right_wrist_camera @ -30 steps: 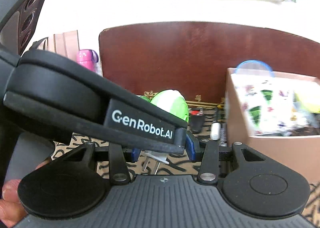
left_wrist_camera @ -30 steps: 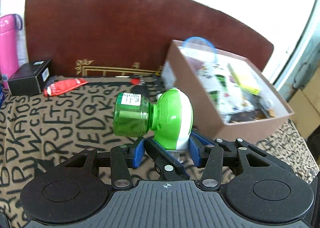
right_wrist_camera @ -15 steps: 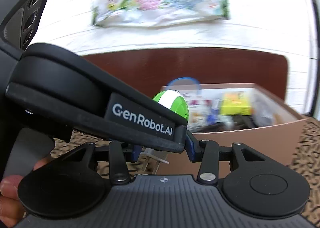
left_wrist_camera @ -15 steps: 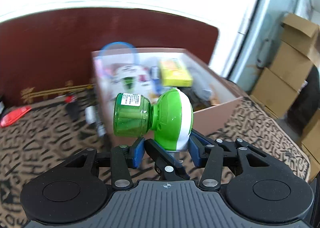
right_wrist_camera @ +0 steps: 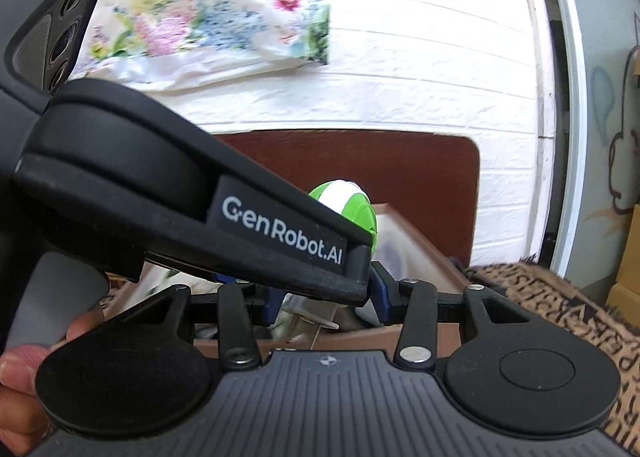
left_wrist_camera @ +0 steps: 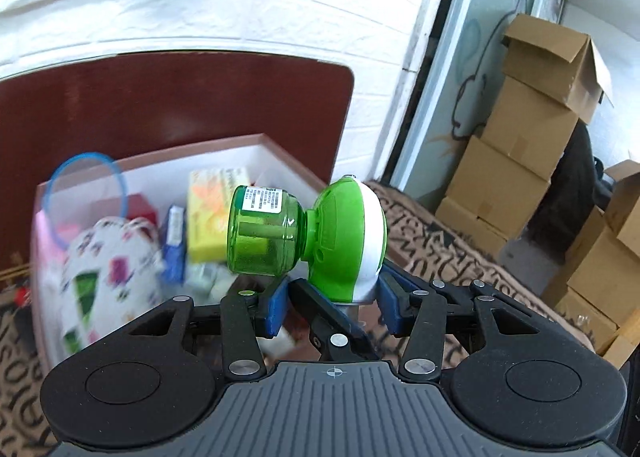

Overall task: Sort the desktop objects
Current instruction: 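Carry the plug-in device into the box and open the right tool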

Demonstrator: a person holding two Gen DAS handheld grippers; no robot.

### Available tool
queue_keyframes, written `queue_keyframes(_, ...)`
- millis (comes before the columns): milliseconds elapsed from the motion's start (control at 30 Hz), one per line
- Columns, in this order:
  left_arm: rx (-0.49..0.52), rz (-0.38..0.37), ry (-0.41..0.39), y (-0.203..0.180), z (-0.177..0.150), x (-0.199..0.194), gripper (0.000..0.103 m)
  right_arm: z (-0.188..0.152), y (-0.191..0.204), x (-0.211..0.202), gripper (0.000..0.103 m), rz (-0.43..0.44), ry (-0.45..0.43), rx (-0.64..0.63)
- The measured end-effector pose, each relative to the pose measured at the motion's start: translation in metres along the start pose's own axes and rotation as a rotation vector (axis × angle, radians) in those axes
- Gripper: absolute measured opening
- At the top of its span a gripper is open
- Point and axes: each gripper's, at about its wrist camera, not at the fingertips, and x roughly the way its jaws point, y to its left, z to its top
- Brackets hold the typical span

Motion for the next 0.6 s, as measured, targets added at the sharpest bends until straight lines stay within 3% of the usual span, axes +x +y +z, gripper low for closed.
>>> queue_keyframes(133, -0.005, 0.0, 0.002, 0.002, 0.013, 0.027, 0.051, 0.0, -0.015, 0.021, 0.05, -0.003, -0.005, -0.005)
queue_keyframes(233, 0.01, 0.024, 0.011, 0.005, 0.015, 0.045, 0.067, -0.004, -0.024, 0.042, 0.051, 0.022, 0.01, 0.018)
queue_keyframes(333, -0.06, 0.054, 0.006, 0.018, 0.004, 0.045, 0.1, -0.014, -0.026, 0.051, 0.071, 0.005, 0.061, 0.017)
queue_keyframes(400, -0.099, 0.089, -0.048, 0.025, -0.006, 0.037, 0.103, -0.024, -0.025, 0.046, 0.084, -0.023, 0.036, -0.003)
queue_keyframes(600, -0.111, 0.088, -0.032, 0.031, -0.018, 0.031, 0.103, -0.036, -0.016, 0.037, 0.099, -0.062, -0.001, -0.044)
